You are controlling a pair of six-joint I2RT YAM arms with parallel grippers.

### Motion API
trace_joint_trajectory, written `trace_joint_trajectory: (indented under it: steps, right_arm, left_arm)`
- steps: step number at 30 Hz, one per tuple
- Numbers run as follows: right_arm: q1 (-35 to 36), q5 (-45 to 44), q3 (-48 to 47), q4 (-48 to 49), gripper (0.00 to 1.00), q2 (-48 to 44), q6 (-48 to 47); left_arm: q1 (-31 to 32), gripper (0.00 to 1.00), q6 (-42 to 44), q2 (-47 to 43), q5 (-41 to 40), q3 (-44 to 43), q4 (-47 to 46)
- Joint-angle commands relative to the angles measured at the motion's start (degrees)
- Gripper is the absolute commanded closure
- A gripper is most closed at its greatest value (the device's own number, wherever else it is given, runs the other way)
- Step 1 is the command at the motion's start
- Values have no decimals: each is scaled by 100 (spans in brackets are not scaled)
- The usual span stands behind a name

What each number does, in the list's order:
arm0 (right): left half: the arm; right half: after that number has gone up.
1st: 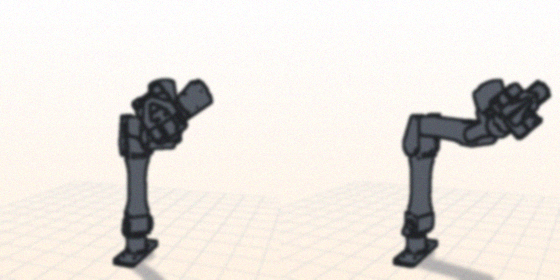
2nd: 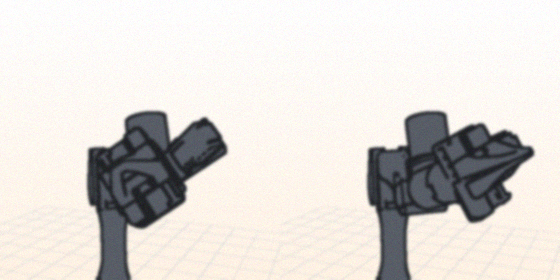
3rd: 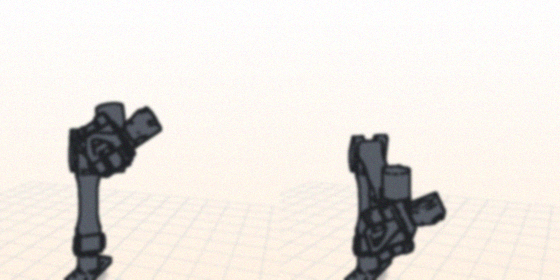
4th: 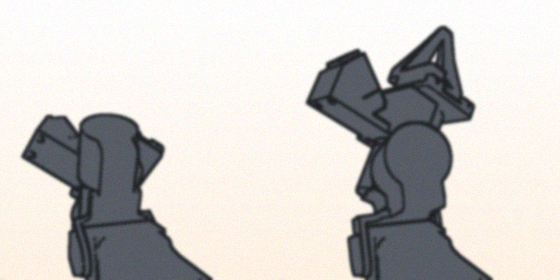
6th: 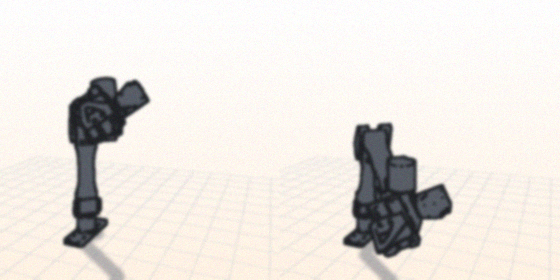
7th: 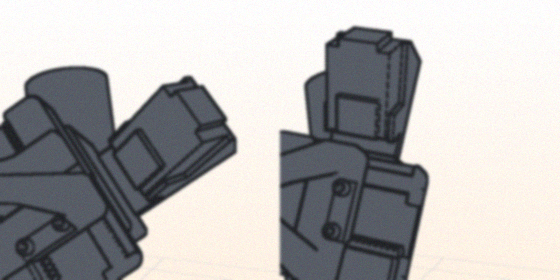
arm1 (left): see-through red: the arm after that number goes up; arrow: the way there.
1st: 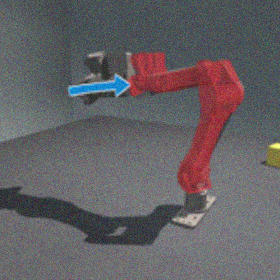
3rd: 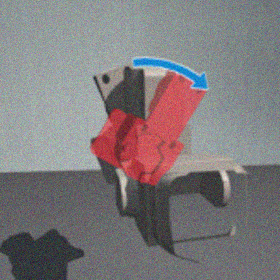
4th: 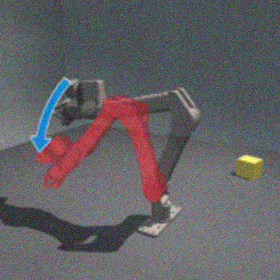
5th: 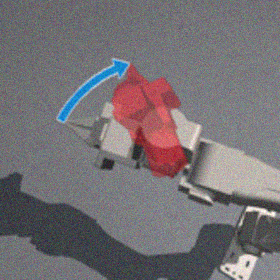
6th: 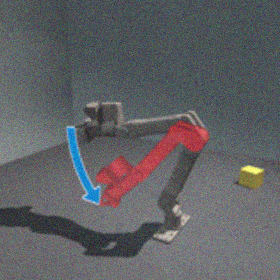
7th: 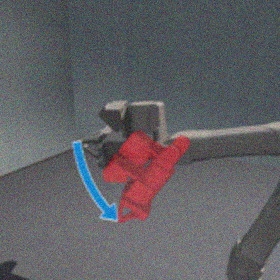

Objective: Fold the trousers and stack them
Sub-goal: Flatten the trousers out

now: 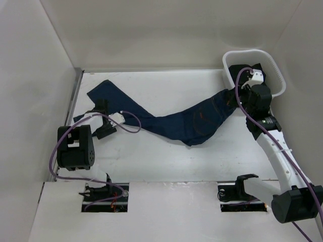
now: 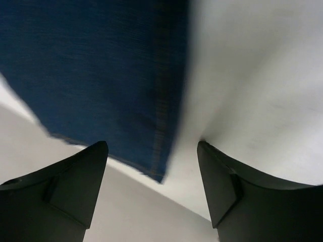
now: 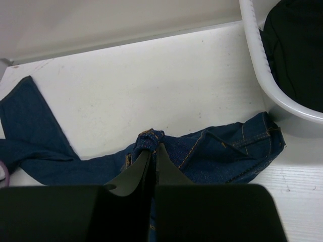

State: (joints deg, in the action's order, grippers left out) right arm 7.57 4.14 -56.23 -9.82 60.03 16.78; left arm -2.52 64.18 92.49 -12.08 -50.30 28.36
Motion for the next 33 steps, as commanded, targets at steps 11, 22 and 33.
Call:
trace_joint_trajectory:
  steps: [11, 22, 33]
  right_arm:
    - [-243, -10, 112, 376, 98, -396, 151]
    - [-173, -10, 287, 280, 98, -536, -33]
    - [591, -115, 1017, 156, 98, -1099, 115]
  left_arm:
    - [-498, 100, 68, 755, -427, -129, -2096]
    - [-52, 100, 754, -57, -304, -2297, -2318]
    - [1336, 95, 902, 3115, -146, -5708, -2844]
